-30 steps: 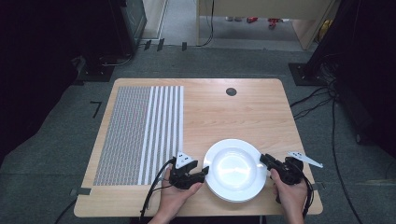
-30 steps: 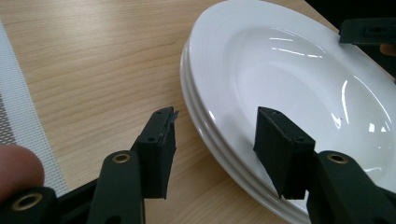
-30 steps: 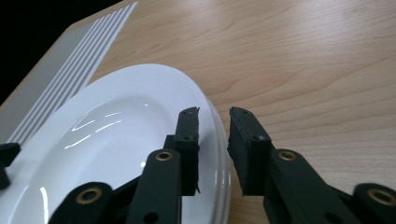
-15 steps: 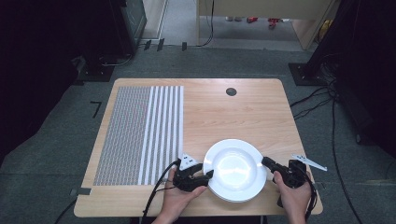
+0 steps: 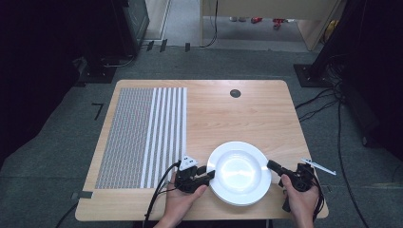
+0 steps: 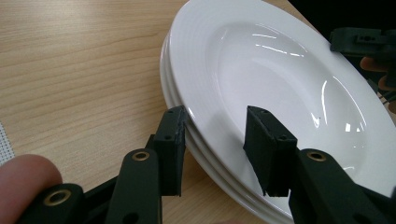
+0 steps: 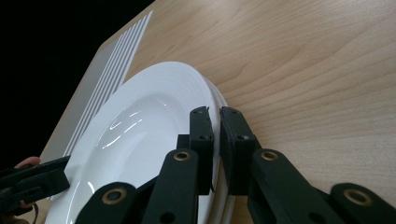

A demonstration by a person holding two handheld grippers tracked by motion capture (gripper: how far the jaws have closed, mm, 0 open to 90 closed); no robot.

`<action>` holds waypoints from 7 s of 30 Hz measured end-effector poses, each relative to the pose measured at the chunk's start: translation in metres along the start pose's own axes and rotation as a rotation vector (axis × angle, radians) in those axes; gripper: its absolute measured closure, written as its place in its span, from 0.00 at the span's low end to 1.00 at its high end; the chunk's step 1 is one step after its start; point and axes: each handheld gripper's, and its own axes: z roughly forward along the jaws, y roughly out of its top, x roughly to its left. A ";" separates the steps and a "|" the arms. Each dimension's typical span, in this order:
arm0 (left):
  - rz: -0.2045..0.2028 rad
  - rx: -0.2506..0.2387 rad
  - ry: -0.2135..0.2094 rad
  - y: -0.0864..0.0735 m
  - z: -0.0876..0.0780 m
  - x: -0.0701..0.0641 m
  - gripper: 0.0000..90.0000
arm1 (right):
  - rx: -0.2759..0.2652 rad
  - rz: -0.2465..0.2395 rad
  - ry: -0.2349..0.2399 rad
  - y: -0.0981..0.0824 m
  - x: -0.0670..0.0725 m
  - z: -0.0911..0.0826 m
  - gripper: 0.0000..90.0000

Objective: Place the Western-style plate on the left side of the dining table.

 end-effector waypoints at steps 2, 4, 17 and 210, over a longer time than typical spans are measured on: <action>0.002 0.001 0.003 0.000 0.000 0.000 0.66 | -0.002 -0.002 0.004 0.001 0.000 0.000 0.95; -0.007 0.003 0.002 0.000 0.001 0.001 0.66 | -0.016 0.012 0.018 0.001 0.001 -0.001 0.95; -0.037 -0.015 -0.025 0.002 -0.001 0.005 0.71 | -0.043 0.071 0.082 -0.001 -0.002 0.004 0.94; -0.579 -0.305 0.151 0.048 -0.110 0.309 0.89 | 0.069 0.214 0.174 -0.003 0.181 0.318 0.94</action>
